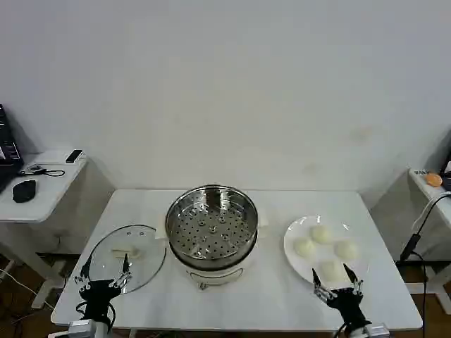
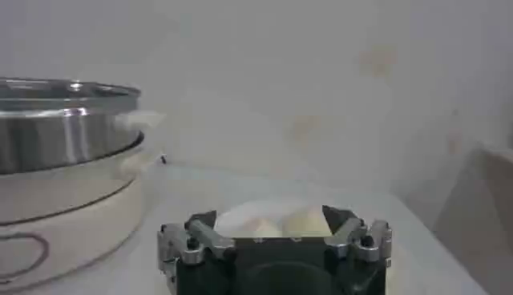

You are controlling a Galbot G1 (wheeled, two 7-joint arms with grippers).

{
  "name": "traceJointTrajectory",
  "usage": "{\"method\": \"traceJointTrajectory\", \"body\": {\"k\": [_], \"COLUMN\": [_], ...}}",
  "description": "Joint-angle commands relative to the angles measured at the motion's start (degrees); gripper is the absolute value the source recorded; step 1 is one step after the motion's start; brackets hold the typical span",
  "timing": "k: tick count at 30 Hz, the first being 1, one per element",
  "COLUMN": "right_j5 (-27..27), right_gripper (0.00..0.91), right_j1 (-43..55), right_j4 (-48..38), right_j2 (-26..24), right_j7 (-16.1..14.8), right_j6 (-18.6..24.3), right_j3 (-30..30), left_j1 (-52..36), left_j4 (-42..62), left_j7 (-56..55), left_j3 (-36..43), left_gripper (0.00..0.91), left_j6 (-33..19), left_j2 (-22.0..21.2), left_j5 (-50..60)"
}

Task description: Take steamed baozi put them in steamer then cover it.

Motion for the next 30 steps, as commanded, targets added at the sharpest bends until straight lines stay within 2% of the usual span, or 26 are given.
{"method": "traceJointTrajectory", "body": {"k": [1,5,7,8,11,12,15,17,18,20,21,24,25,26,28,30], "right_j5": [-3.5,-5.2,-7.1,-8.6,-10.9,-11.9,-14.0,-16.8,-17.8,-19.2,-19.8,-19.5,-18.9,-18.0,-15.5,-15.1], "right_gripper": [0.907,0.907,0.907,0.907,0.907,0.907,0.907,0.907,0.907,0.907,0.907,0.907,0.907,0.907,0.907,0.907], "right_j1": [5.2,8.1,9.4,10.3,13.3,15.4,21.0,26.1,29.9,34.5,38.6,52.7,57.9,61.1,72.2,81.6], "right_j4": [-1.2,-3.6,-5.2,-6.7,-9.6,-11.3,-14.9,-17.7,-19.2,-20.8,-22.7,-26.5,-27.9,-28.5,-30.9,-33.0], "right_j2": [-8.4,-18.3,-21.6,-24.4,-30.4,-33.3,-39.4,-43.1,-44.9,-46.8,-47.9,-49.8,-50.2,-50.4,-50.2,-49.4], "right_j7": [1.4,-4.3,-9.2,-13.3,-19.8,-23.4,-29.0,-33.3,-35.6,-37.7,-39.9,-43.7,-45.1,-46.0,-47.9,-49.9], "right_j6": [-5.4,-12.2,-14.1,-14.7,-16.6,-17.6,-19.3,-18.6,-17.7,-16.6,-15.7,-13.4,-12.5,-12.4,-11.3,-11.0], "right_j3": [3.1,6.4,7.9,8.4,8.2,7.3,2.5,-2.7,-7.6,-12.9,-17.3,-31.4,-38.2,-40.5,-55.6,-63.5], "left_j1": [-0.2,0.1,0.2,0.2,0.3,0.2,0.4,0.4,0.4,0.2,0.2,0.1,0.0,0.1,0.1,0.1], "left_j4": [-0.6,-0.7,-0.5,-0.5,-0.4,-0.3,0.2,0.3,0.2,0.2,0.2,0.1,0.1,0.0,-0.1,-0.2], "left_j7": [0.6,1.0,1.3,1.4,1.4,1.3,1.4,1.5,1.6,1.7,1.8,1.8,2.0,2.3,2.5,2.6], "left_j3": [-0.1,0.2,0.4,0.4,0.7,0.9,1.1,1.1,1.1,1.2,1.3,1.4,1.4,1.3,1.2,1.1], "left_gripper": [0.907,0.907,0.907,0.907,0.907,0.907,0.907,0.907,0.907,0.907,0.907,0.907,0.907,0.907,0.907,0.907], "left_j6": [2.2,2.9,2.8,2.7,2.6,2.6,0.9,0.2,0.1,0.1,0.1,0.1,0.1,-0.1,-0.2,-0.2], "left_j2": [1.0,1.8,2.1,2.1,1.8,1.6,1.5,1.4,1.3,1.1,1.1,0.9,0.9,0.8,0.8,0.8], "left_j5": [0.1,2.8,3.3,3.1,2.8,2.7,2.7,2.9,2.8,2.9,2.9,3.1,3.3,3.5,3.6,3.8]}}
